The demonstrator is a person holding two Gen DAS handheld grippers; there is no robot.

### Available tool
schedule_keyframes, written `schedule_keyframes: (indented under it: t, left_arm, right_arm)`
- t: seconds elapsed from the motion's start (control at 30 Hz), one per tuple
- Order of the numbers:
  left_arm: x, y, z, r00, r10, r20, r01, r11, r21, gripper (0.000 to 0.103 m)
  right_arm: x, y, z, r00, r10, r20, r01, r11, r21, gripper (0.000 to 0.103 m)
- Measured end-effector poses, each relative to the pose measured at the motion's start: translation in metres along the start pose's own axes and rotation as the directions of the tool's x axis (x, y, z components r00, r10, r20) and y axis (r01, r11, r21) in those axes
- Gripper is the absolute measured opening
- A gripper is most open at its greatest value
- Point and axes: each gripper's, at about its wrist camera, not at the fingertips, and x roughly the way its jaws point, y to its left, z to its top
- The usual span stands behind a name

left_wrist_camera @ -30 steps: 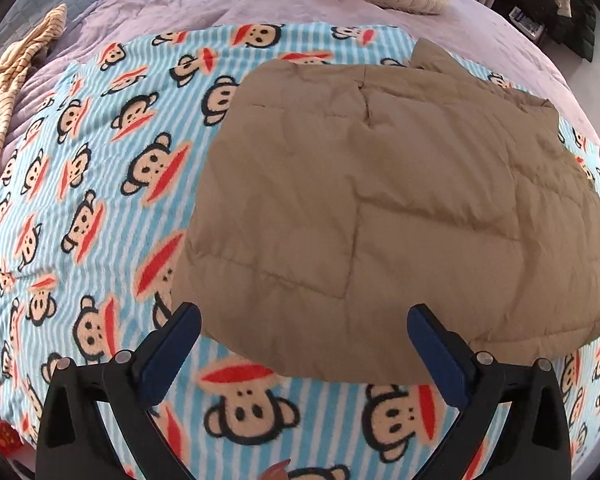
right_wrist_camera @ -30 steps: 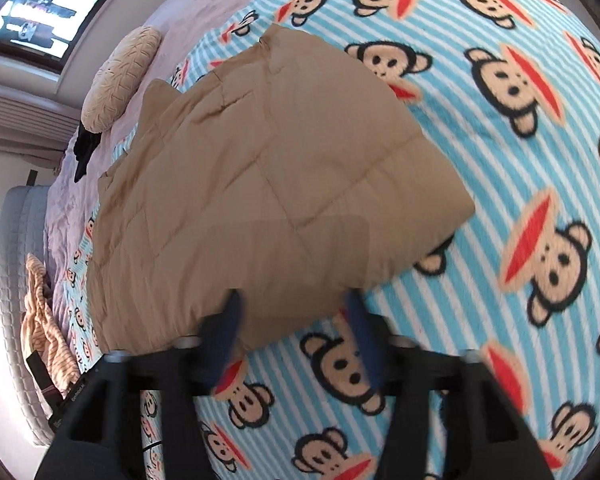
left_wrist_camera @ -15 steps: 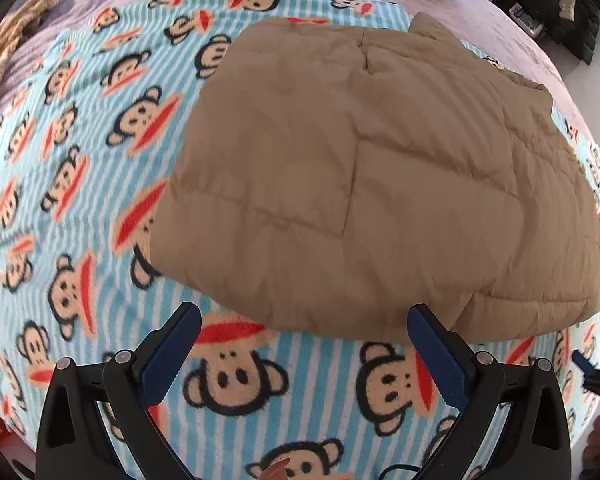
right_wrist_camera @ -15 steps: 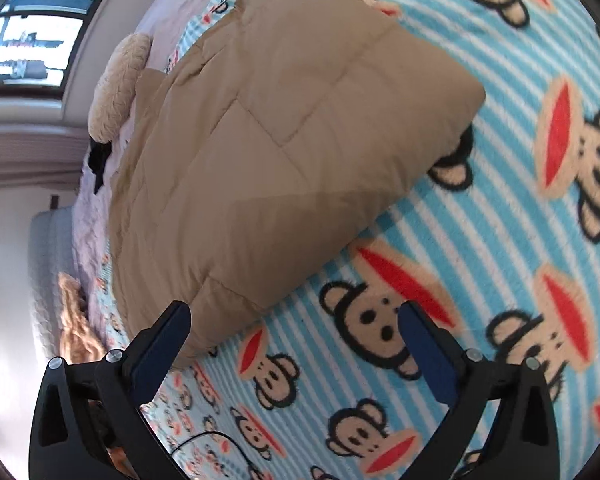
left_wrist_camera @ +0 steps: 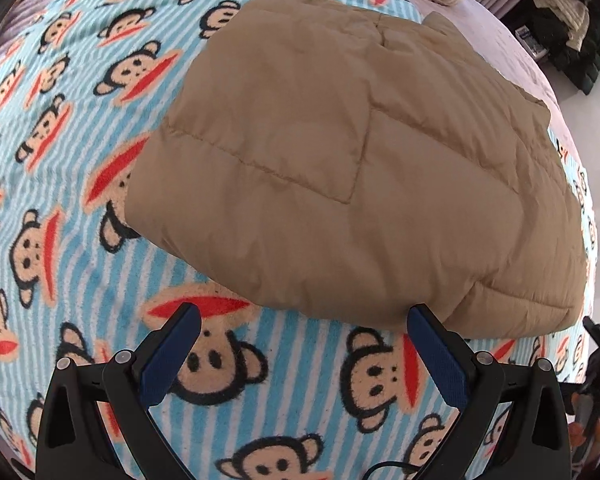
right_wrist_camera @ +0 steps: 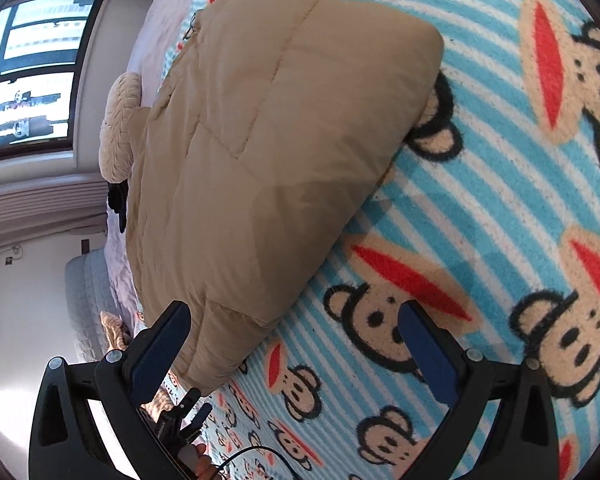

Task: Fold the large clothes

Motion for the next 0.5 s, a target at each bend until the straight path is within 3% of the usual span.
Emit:
schedule_keyframes:
  t: [0.17, 0.33, 0.43, 0.5]
  left_arm:
    - [0.006, 0.017, 0.005, 0.984, -0.176, -0.005, 0.175, 0.981, -0.081, 0.103]
    - [0.017, 0.045, 0.006, 0.937, -0.349, 0.022, 0.344, 0.909, -0.233, 0.103]
    - [0.026, 0.059, 0.007, 0.915, -0.400, 0.054, 0.397, 0.865, -0.306, 0.103]
    - [0.031, 0.062, 0.014, 0.909, -0.411, 0.069, 0.411, 0.855, -0.317, 0.103]
  right_arm:
    - [0.005, 0.003, 0.008, 0.999, 0.023, -0.028, -0.023, 1.000, -0.002, 0.103]
    - [0.014, 0.004, 0.018, 0.994, 0.104, -0.029, -0.103, 0.994, 0.037, 0.103]
    - [0.022, 0.003, 0.022, 0.990, 0.138, -0.032, -0.136, 0.989, 0.052, 0.103]
    - [0.029, 0.003, 0.024, 0.986, 0.164, -0.036, -0.162, 0.985, 0.060, 0.103]
